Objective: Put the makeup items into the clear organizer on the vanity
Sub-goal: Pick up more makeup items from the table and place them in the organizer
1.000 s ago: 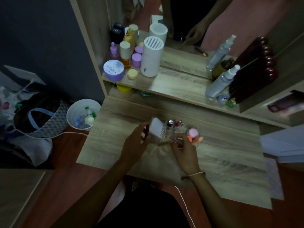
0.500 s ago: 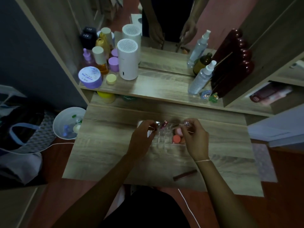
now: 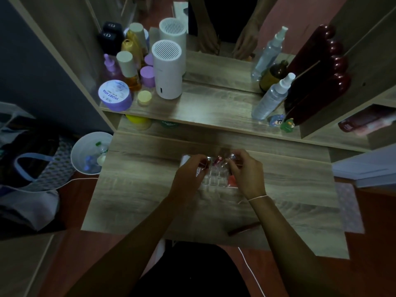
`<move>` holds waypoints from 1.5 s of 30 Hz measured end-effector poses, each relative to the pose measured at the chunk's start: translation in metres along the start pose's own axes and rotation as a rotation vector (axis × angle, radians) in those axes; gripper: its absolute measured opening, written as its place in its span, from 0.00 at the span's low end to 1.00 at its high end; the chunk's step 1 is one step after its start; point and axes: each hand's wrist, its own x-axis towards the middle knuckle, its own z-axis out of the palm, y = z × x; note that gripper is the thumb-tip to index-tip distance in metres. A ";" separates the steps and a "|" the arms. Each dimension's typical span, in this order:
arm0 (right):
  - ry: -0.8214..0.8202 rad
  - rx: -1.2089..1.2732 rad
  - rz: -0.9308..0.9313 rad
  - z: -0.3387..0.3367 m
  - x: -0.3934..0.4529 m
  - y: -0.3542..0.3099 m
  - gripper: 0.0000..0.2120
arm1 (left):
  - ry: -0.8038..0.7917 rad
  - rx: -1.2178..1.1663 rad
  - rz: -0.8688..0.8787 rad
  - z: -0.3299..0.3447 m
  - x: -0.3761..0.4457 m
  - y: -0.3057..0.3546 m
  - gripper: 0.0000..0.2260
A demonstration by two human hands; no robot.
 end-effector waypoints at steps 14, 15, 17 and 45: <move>-0.005 -0.098 -0.030 0.010 0.007 0.004 0.09 | -0.041 0.060 0.027 0.004 -0.004 -0.008 0.05; -0.010 -0.092 -0.027 0.010 0.007 0.004 0.09 | -0.037 0.067 0.038 0.004 -0.004 -0.008 0.05; -0.015 -0.089 -0.024 0.011 0.005 0.004 0.10 | -0.041 0.082 0.067 0.003 -0.003 -0.010 0.06; 0.228 0.014 0.125 -0.029 -0.054 0.039 0.15 | 0.055 0.147 0.197 0.007 -0.056 -0.008 0.07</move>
